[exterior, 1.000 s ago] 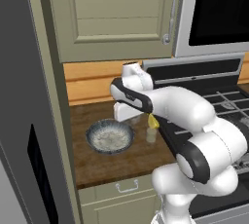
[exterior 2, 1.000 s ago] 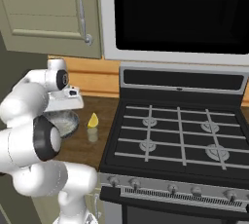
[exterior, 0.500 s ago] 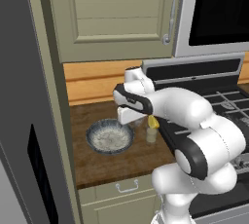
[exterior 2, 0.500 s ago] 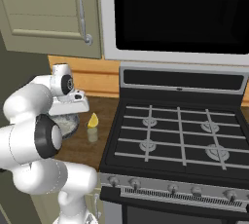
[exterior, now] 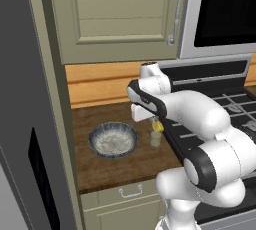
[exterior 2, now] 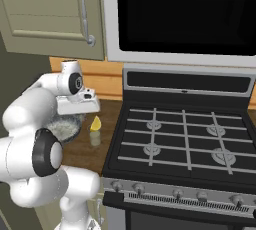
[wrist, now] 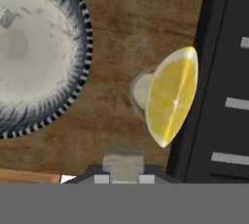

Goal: Grab a lemon wedge from the fridge and one ice cube from the ice bowl, and put them in the glass of lemonade.

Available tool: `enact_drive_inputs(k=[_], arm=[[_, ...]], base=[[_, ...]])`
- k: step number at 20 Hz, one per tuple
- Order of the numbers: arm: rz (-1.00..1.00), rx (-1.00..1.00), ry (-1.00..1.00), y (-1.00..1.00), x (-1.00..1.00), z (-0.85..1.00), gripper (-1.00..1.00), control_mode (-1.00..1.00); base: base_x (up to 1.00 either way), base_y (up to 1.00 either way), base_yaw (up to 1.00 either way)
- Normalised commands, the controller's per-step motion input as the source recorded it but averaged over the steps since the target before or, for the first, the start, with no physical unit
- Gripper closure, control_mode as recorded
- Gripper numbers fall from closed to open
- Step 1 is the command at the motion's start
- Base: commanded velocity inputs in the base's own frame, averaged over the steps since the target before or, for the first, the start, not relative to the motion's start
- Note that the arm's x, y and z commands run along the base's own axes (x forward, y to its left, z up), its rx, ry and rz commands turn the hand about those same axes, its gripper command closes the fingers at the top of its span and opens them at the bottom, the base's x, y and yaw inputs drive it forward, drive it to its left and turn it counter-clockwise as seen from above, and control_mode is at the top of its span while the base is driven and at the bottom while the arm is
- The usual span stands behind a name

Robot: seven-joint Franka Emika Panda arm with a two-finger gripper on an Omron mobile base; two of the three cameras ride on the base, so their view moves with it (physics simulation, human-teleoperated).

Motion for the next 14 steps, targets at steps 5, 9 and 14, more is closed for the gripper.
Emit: enact_drive_inputs(k=[5,9,14], arm=[[-0.06,-0.01,-0.01,-0.14,0.31,0.02,1.0,-1.0],[-0.02,0.0,-0.1,-0.02,0.12,0.0,1.0,-1.0],[-0.01,0.0,-0.11,0.0,0.18,-0.08,1.0,-1.0]], base=[[0.0,0.0,0.0],[0.0,0.0,0.0],[0.0,0.0,0.0]])
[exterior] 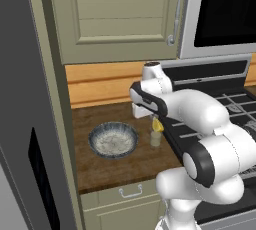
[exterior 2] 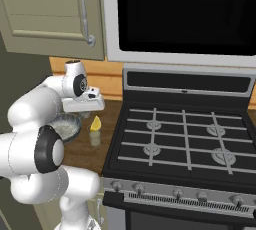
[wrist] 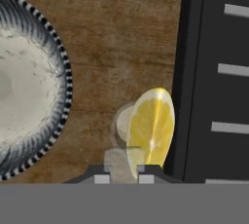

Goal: Grab a lemon wedge from the fridge and one ice cube from the ice bowl, and put them in the glass of lemonade.

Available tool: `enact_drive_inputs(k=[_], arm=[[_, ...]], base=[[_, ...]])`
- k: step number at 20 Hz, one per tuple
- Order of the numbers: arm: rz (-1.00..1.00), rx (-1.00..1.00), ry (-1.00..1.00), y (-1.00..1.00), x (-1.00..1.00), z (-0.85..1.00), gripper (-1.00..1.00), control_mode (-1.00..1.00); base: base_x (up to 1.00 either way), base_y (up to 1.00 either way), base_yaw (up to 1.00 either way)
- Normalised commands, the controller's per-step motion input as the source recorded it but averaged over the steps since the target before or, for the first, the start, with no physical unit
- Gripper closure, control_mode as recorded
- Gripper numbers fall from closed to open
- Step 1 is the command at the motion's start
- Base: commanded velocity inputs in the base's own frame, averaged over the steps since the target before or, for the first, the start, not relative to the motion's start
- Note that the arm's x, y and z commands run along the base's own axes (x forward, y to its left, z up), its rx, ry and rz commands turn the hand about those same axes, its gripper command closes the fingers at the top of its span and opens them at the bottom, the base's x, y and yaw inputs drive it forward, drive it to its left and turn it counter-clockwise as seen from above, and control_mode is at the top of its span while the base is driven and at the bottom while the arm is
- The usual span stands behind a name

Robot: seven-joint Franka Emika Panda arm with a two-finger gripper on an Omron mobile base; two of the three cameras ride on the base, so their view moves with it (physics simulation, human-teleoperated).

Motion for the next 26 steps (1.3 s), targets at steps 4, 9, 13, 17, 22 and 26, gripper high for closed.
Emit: enact_drive_inputs(k=[4,9,13,17,22,26], arm=[[0.0,0.0,-0.02,0.0,0.1,-0.22,1.0,-1.0],[0.0,0.0,-0.02,0.0,0.08,0.0,1.0,-1.0],[0.0,0.0,-0.05,0.0,0.15,0.0,1.0,-1.0],[0.0,0.0,-0.06,0.0,0.11,0.0,1.0,-1.0],[0.0,0.0,-0.01,-0.03,0.0,-0.01,1.0,-1.0],[0.0,0.0,-0.02,-0.09,-0.06,-0.12,1.0,-1.0]], base=[[0.0,0.0,0.0],[0.0,0.0,0.0],[0.0,0.0,0.0],[0.0,0.0,0.0],[0.0,0.0,0.0],[0.0,0.0,0.0]])
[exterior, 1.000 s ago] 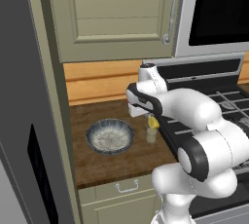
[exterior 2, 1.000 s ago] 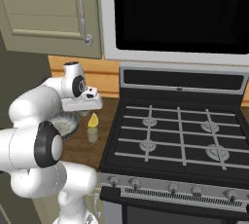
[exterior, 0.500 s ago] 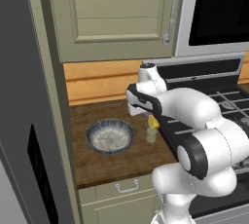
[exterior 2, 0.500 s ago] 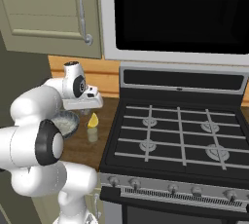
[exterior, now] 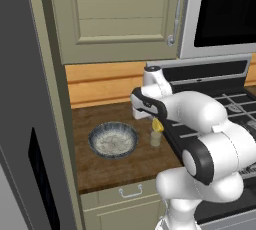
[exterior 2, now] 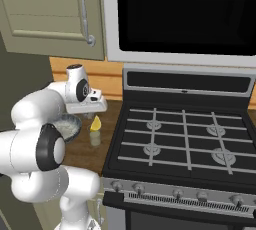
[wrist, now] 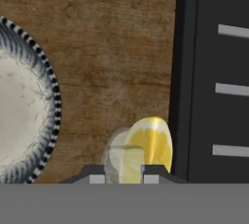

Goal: Grab a lemon wedge from the fridge and one ice cube from the ice bowl, and put them in the glass of lemonade.

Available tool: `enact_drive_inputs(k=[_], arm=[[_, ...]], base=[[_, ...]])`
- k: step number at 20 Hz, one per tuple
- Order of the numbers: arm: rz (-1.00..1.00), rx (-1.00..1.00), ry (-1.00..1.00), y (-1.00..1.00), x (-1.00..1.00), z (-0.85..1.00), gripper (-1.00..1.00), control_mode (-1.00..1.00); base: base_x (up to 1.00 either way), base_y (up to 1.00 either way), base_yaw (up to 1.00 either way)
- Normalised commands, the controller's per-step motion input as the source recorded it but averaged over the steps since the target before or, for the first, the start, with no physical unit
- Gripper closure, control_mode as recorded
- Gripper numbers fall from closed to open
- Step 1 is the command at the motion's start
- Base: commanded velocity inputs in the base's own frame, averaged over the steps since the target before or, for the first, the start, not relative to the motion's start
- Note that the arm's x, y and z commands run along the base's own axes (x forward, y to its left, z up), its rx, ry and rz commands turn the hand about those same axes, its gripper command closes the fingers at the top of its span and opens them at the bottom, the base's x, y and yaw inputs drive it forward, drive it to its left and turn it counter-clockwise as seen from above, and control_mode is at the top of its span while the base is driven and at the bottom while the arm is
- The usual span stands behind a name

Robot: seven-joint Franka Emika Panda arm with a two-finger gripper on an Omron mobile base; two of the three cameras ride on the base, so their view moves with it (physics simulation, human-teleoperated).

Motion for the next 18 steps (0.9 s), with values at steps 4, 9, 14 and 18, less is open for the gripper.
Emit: enact_drive_inputs(k=[4,9,14,18], arm=[[0.0,0.0,-0.03,-0.11,-0.18,0.0,1.0,-1.0],[0.0,0.0,0.0,-0.03,-0.15,0.0,1.0,-1.0],[0.0,0.0,0.01,0.0,0.05,0.02,1.0,-1.0],[0.0,0.0,0.02,0.0,0.18,0.0,1.0,-1.0]], base=[[0.0,0.0,0.0],[0.0,0.0,0.0],[0.0,0.0,0.0],[0.0,0.0,0.0]])
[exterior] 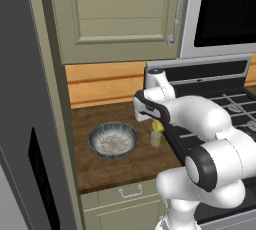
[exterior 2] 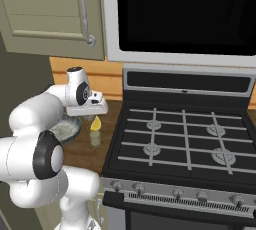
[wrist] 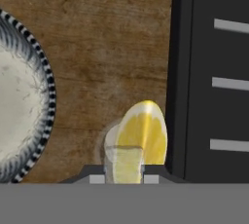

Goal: Grab a lemon wedge from the fridge and one ice cube from the ice bowl, and put them in the glass of lemonade.

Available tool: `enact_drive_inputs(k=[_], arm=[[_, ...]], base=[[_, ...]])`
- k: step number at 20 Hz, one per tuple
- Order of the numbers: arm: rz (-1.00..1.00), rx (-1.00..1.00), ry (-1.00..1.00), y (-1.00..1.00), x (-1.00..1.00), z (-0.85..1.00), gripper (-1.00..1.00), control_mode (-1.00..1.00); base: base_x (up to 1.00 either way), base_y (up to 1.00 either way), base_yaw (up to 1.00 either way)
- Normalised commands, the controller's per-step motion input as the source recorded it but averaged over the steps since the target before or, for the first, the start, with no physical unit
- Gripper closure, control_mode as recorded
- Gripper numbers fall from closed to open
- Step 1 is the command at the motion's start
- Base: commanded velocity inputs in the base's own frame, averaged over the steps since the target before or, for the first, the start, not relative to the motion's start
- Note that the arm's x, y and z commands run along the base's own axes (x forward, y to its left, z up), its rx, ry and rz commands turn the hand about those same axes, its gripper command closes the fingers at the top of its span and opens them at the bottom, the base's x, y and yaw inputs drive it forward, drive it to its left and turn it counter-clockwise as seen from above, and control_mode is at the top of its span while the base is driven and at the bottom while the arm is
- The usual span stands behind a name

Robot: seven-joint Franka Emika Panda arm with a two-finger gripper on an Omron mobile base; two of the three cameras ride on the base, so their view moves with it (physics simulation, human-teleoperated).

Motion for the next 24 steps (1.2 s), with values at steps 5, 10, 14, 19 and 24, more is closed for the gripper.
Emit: enact_drive_inputs(k=[5,10,14,19,24], arm=[[0.0,0.0,0.0,0.0,0.0,0.0,1.0,-1.0],[0.0,0.0,0.0,0.0,0.0,0.0,-1.0,-1.0],[0.0,0.0,0.0,0.0,0.0,0.0,-1.0,-1.0],[0.0,0.0,0.0,0.0,0.0,0.0,-1.0,-1.0],[0.0,0.0,-0.04,0.0,-0.1,0.01,-1.0,-1.0]], base=[[0.0,0.0,0.0],[0.0,0.0,0.0],[0.0,0.0,0.0],[0.0,0.0,0.0],[0.0,0.0,0.0]])
